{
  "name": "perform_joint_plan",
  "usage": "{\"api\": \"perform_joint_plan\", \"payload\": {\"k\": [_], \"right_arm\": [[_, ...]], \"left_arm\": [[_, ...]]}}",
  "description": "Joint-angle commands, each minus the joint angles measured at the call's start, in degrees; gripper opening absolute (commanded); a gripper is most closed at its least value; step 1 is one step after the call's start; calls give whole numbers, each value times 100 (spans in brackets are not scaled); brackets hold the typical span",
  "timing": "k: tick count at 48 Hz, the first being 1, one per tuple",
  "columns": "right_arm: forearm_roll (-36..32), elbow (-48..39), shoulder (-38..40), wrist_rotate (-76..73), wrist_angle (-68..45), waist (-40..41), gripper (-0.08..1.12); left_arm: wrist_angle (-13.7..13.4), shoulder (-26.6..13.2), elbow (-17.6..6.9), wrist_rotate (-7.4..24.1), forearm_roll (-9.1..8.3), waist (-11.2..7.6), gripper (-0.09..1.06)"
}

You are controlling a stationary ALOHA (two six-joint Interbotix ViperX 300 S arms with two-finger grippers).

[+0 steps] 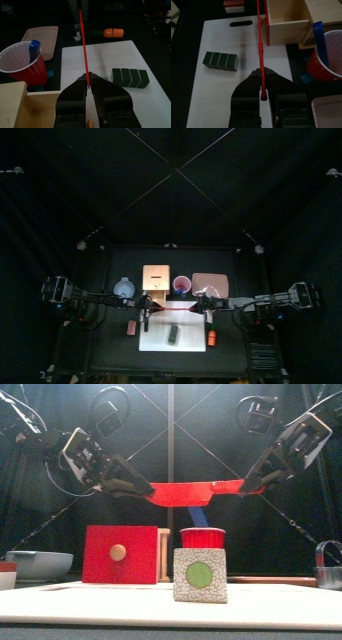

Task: Place sushi on board then cut the sushi with the knife then place the pieces on the plate
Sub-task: Cut the sushi into 4 pieces

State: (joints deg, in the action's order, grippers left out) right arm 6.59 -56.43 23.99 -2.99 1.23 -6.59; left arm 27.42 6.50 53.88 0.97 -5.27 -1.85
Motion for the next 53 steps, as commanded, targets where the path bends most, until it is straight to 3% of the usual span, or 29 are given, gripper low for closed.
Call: {"api": "perform_joint_plan", "payload": {"k": [1, 10, 16, 22, 36, 42, 53], "right_arm": [[290, 167, -62, 0, 176, -448, 31], [835, 422, -668, 9, 316, -940, 31], [958, 668, -1011, 9, 387, -1125, 31], [984, 870, -1222, 9, 571, -1292, 31], [800, 914, -1283, 26, 844, -1257, 31], [747, 923, -1239, 26, 1107, -1213, 31], [589, 940, -1239, 26, 1169, -1090, 31]], "left_arm": [[9, -132, -149, 9, 0, 35, 40], [-26, -879, -571, 9, -35, -141, 40], [-220, -993, -773, 9, -79, -246, 40], [-431, -976, -800, 9, -97, -325, 40], [-448, -1055, -888, 9, -97, -352, 40], [-448, -1125, -896, 0, -70, -457, 39], [-457, -1266, -914, 9, 0, -431, 39]]}}
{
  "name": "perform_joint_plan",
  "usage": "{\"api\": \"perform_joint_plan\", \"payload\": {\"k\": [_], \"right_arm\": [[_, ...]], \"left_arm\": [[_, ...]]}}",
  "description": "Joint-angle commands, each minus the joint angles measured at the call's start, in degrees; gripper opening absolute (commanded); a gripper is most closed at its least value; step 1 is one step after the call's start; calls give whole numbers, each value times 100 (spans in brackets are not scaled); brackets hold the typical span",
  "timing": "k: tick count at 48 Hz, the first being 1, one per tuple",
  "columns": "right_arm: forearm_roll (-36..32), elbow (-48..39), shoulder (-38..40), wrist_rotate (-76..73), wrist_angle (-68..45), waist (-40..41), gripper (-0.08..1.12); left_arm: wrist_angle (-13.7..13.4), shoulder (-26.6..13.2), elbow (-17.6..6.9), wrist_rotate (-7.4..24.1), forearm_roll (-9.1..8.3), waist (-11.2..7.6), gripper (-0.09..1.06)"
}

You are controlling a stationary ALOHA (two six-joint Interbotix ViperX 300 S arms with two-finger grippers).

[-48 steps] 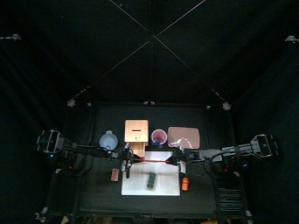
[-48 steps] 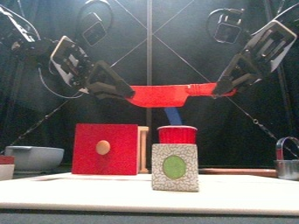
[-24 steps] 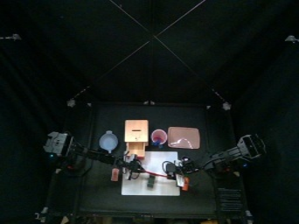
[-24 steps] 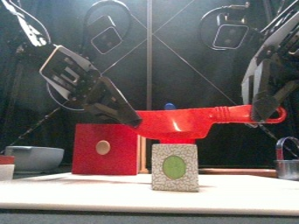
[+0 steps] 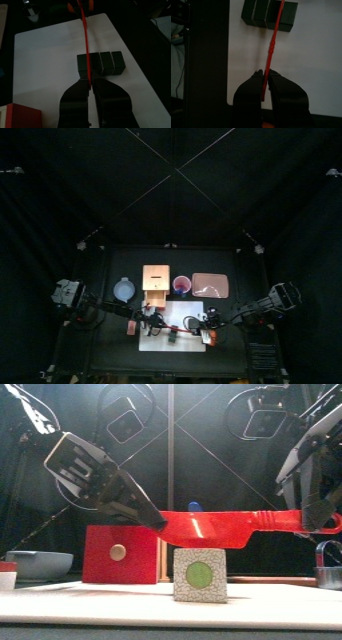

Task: Place sushi on board then cut the sushi with the knife then place the pieces on the plate
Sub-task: Cut the sushi into 4 pieces

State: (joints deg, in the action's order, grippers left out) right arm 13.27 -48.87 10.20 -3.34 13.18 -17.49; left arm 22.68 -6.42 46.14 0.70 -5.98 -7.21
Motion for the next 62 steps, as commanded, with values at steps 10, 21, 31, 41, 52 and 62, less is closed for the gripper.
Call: {"api": "perform_joint_plan", "payload": {"k": [10, 21, 31, 41, 52, 62], "right_arm": [[-202, 193, 158, 44, -9, 79, 31], [-149, 237, 237, 44, 18, 53, 31], [-149, 211, 325, 44, 70, 35, 31], [-97, 202, 237, 35, 79, 26, 31], [-26, 193, 149, 35, 70, 18, 31], [97, 229, 62, 44, 70, -53, 31]], "left_arm": [[-132, 18, -141, 26, 70, 105, 39], [-167, 97, -141, 35, 70, 79, 39], [-176, 220, -88, 18, 70, 26, 39], [-281, 44, -88, 18, 149, 0, 39], [-633, 53, -97, 26, 378, -26, 39], [-633, 123, -132, 35, 369, -44, 39]]}}
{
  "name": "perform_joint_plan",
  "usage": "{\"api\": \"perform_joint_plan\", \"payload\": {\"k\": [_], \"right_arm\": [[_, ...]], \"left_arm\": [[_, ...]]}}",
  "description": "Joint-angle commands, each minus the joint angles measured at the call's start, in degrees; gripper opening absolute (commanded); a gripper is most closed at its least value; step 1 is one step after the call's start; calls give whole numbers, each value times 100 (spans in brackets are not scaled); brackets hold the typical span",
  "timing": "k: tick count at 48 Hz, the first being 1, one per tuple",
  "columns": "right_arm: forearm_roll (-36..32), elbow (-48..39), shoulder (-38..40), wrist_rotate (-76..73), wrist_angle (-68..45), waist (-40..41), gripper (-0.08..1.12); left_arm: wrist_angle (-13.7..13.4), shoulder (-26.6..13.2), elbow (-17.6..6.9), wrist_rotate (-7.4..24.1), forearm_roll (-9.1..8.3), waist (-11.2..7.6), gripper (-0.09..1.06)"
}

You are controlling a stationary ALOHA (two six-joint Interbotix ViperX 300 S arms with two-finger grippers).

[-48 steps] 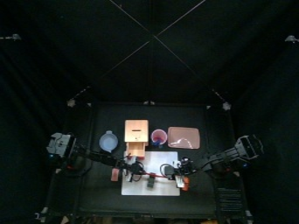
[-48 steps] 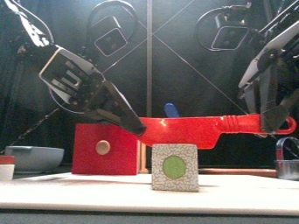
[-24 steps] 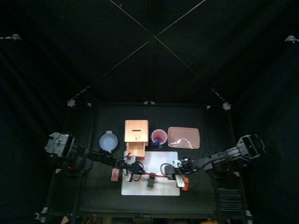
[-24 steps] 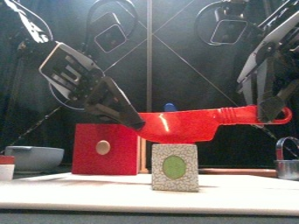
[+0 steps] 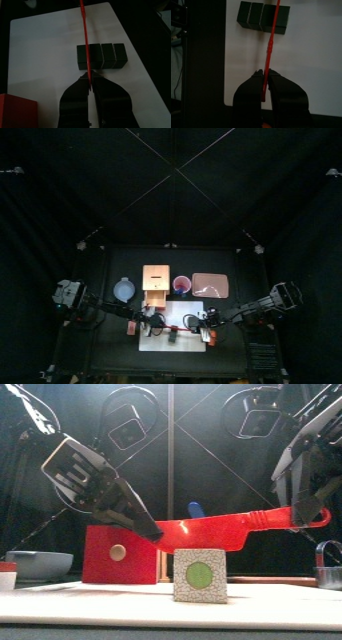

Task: Place sushi on board then cut the sushi with the knife then place the pieces on the plate
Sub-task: Cut the sushi into 4 pieces

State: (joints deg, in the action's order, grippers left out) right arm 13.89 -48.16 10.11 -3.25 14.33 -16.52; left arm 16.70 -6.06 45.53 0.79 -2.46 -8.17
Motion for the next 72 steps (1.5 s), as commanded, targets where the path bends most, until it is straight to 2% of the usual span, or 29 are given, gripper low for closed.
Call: {"api": "perform_joint_plan", "payload": {"k": [1, 10, 19, 30, 41, 72], "right_arm": [[26, 158, 79, 35, -35, -149, 31], [18, 141, 97, 35, -9, -149, 31], [0, 141, -53, 53, -9, -123, 31], [0, 132, -70, 53, -9, -105, 31], [-193, 193, 229, 53, 105, -97, 31], [-229, 149, 88, 35, 167, 9, 31]], "left_arm": [[-35, 105, -79, 26, 18, 62, 39], [-26, 185, -105, 26, 9, 0, 39], [-26, 26, -123, 35, -9, 26, 39], [-35, 18, -132, 35, -9, 44, 39], [-26, 316, -123, 35, -62, 53, 39], [-9, 114, -114, 35, -79, 53, 39]]}}
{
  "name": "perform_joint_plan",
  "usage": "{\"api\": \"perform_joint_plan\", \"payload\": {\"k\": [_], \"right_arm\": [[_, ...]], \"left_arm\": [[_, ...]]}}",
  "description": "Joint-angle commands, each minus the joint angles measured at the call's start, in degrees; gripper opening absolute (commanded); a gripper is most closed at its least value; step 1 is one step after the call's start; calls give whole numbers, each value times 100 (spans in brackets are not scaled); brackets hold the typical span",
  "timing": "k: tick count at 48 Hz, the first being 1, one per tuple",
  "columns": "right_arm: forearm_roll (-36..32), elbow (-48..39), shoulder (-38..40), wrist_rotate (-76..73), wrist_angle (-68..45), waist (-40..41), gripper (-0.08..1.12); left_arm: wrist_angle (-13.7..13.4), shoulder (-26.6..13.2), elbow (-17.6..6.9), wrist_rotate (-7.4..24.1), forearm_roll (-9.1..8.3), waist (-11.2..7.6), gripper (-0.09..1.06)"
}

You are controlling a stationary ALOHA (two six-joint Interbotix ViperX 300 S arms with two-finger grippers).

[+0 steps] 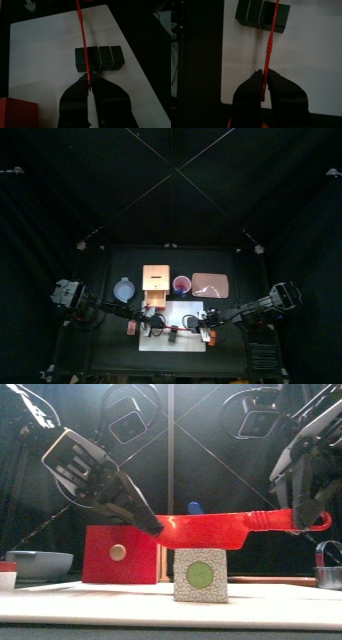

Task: Place sushi on board then cut the sushi with the knife then place the pieces on the plate
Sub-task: Cut the sushi into 4 pieces

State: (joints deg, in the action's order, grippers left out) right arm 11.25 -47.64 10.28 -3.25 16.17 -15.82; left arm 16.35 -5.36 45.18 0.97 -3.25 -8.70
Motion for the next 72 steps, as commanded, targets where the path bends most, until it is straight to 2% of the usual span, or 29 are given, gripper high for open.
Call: {"api": "perform_joint_plan", "payload": {"k": [1, 17, 33, 54, 61, 72], "right_arm": [[35, 97, 70, 35, -18, -62, 31], [44, 105, -141, 35, -70, -62, 31], [-149, 35, -703, 35, -62, -18, 31], [-334, 9, -773, 53, 0, 185, 31], [-360, 53, -765, 62, 97, 237, 31], [-765, 246, -615, 35, 642, 352, 31]], "left_arm": [[26, 44, -79, 18, 0, 105, 39], [26, -62, -88, 9, 9, 105, 39], [26, -343, -105, 0, 18, 79, 39], [-9, -562, -105, 9, 18, 105, 39], [-9, -457, -123, 9, 18, 105, 39], [-18, -237, -79, 18, 0, 149, 39]]}}
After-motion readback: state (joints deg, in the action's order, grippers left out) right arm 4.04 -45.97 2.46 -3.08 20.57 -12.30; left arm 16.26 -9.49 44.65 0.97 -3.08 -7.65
